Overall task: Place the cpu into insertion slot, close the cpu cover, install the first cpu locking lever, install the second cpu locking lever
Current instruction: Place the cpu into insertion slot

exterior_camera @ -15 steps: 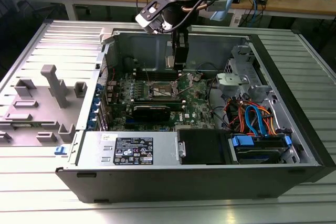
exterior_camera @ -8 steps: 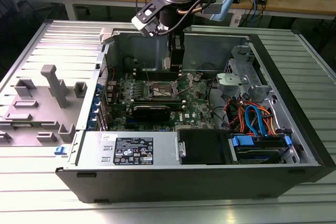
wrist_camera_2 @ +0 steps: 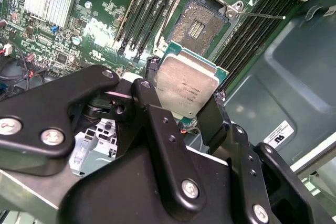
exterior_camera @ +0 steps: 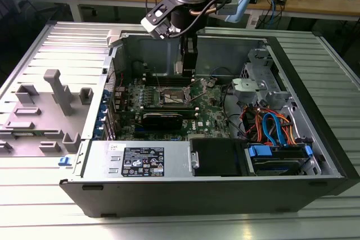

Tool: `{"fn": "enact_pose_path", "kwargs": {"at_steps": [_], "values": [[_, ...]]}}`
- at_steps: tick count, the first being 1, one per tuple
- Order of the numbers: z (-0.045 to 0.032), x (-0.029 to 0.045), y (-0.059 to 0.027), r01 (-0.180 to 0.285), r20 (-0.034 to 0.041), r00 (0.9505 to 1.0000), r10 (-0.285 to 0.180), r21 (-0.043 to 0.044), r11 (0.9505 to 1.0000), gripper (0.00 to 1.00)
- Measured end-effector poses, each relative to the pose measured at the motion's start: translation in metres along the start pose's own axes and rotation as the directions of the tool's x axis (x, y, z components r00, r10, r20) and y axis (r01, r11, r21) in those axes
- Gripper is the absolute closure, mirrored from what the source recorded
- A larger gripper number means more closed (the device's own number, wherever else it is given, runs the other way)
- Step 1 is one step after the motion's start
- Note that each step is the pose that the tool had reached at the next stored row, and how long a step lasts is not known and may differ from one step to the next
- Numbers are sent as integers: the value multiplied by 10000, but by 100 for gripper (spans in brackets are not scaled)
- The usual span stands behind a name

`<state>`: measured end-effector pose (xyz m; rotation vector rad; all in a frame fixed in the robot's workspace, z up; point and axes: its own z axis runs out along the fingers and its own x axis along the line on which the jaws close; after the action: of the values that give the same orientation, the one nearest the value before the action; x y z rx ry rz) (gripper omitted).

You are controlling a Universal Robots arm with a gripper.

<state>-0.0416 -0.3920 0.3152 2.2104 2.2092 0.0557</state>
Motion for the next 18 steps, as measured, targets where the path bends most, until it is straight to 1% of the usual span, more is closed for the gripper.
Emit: {"fn": "enact_pose_path", "kwargs": {"at_steps": [3, 6, 9, 12, 18], "values": [[7, 2, -21, 0, -1, 10000, 0, 0, 10000, 45], [23, 3, -63, 0, -2, 10000, 0, -1, 10000, 45], [77, 2, -76, 1, -1, 10000, -1, 0, 10000, 45], [156, 1, -81, 0, -2, 10000, 0, 0, 10000, 45], [266, 0, -88, 0, 0, 10000, 0, 8, 10000, 45]]}}
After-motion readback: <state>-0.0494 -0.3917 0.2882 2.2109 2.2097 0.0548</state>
